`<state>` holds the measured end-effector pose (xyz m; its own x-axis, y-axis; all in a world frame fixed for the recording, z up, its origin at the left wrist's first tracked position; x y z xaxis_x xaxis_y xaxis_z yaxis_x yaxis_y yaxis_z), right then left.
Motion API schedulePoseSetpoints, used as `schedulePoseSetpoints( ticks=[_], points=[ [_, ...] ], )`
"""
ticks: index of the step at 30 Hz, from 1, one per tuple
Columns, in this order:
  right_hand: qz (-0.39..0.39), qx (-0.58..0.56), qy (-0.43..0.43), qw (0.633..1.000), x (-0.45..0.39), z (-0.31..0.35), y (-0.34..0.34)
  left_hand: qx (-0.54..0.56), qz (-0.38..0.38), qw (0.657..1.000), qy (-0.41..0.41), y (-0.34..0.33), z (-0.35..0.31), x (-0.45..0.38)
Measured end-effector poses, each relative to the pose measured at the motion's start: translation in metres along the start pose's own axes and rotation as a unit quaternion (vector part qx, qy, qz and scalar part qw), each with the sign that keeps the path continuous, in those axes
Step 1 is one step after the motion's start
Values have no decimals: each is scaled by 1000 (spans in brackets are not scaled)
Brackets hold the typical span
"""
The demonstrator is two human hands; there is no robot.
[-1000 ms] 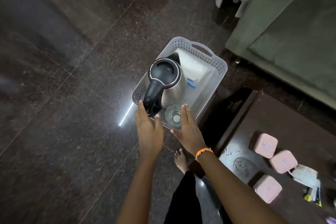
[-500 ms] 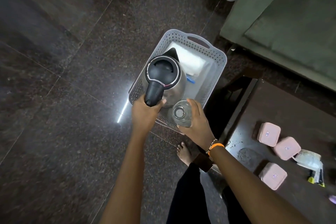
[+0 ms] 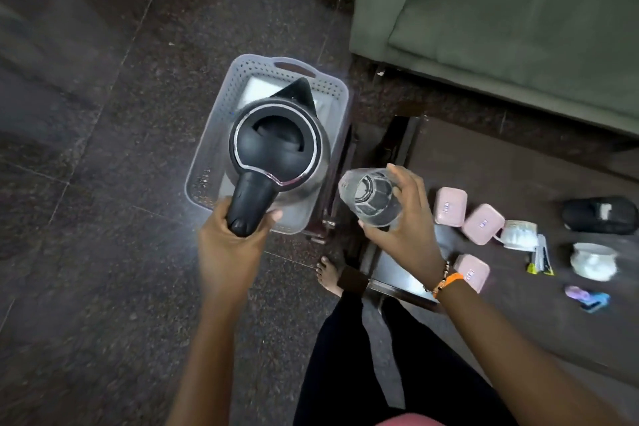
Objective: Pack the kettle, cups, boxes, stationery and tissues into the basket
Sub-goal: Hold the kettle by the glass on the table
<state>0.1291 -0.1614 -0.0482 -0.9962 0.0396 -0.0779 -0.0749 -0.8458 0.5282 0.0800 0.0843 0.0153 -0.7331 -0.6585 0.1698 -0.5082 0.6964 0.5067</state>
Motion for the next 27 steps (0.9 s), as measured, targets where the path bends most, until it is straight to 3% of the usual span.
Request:
schedulePoseSetpoints(
  ticks=[5,11,20,27],
  points=[
    [-6,74,-10,997,12,-49,53,-2,39,999,5,-22,-14,57],
    [82,81,-45,992,34,-103,93,-79,106,991,16,-51,7,127],
    [204,262,2,943,62,-170,90,-209,144,967,20,-86,39,189],
    [247,265,-8,932,72,-197,74,-285,180,941,-10,-94,49,215]
  ],
)
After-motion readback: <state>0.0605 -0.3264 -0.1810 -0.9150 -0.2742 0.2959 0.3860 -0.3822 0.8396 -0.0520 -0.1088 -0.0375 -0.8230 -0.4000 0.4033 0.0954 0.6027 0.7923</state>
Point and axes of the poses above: each hand's wrist, its own x-axis away from the middle knuckle, its own y-axis out of the back of the hand, z = x × y, the point moved 4 cm from there along -x, towards the middle knuckle, and after that the axes turned 11 degrees about -z, right-handed, at the moved point
